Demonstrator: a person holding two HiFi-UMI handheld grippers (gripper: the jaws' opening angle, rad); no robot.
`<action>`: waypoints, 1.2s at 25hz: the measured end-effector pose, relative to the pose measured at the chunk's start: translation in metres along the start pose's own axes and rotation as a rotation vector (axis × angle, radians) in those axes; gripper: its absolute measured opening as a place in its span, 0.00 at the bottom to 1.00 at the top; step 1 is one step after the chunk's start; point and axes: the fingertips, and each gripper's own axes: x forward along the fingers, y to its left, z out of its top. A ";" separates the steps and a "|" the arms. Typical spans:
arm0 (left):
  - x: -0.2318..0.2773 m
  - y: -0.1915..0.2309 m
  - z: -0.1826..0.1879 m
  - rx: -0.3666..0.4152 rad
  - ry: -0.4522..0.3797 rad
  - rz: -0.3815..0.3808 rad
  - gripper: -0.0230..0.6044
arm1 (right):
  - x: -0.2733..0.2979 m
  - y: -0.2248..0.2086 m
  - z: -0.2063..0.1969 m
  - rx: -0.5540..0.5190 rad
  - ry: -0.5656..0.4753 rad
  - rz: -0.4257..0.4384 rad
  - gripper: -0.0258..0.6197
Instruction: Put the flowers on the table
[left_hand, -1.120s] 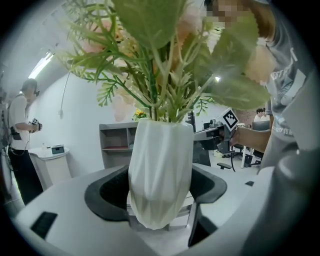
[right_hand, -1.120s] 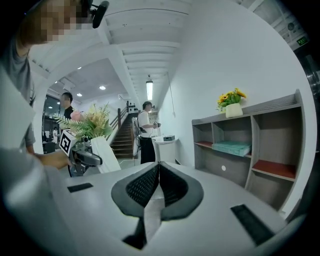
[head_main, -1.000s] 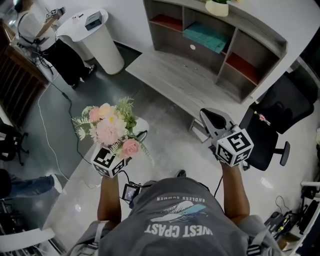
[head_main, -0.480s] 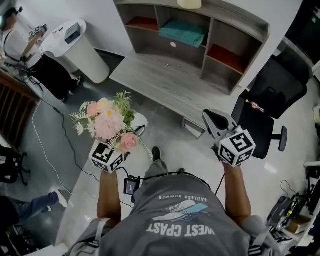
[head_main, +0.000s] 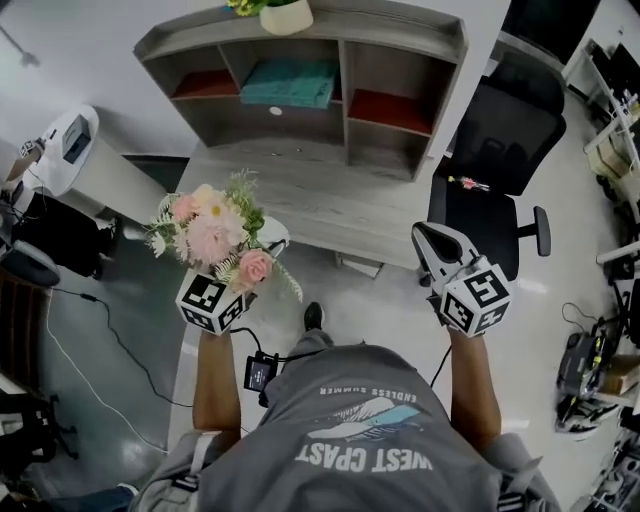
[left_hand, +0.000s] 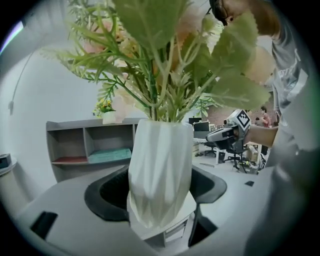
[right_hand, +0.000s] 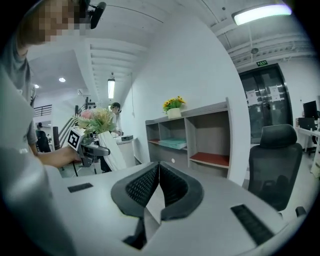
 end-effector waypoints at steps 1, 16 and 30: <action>0.008 0.004 0.001 -0.001 -0.004 -0.018 0.62 | 0.001 -0.003 0.001 0.004 0.000 -0.018 0.08; 0.100 0.050 -0.001 0.012 -0.003 -0.243 0.62 | -0.004 -0.025 -0.003 0.075 0.014 -0.276 0.08; 0.147 0.054 -0.012 0.011 0.003 -0.388 0.62 | -0.026 -0.016 -0.014 0.119 0.037 -0.446 0.08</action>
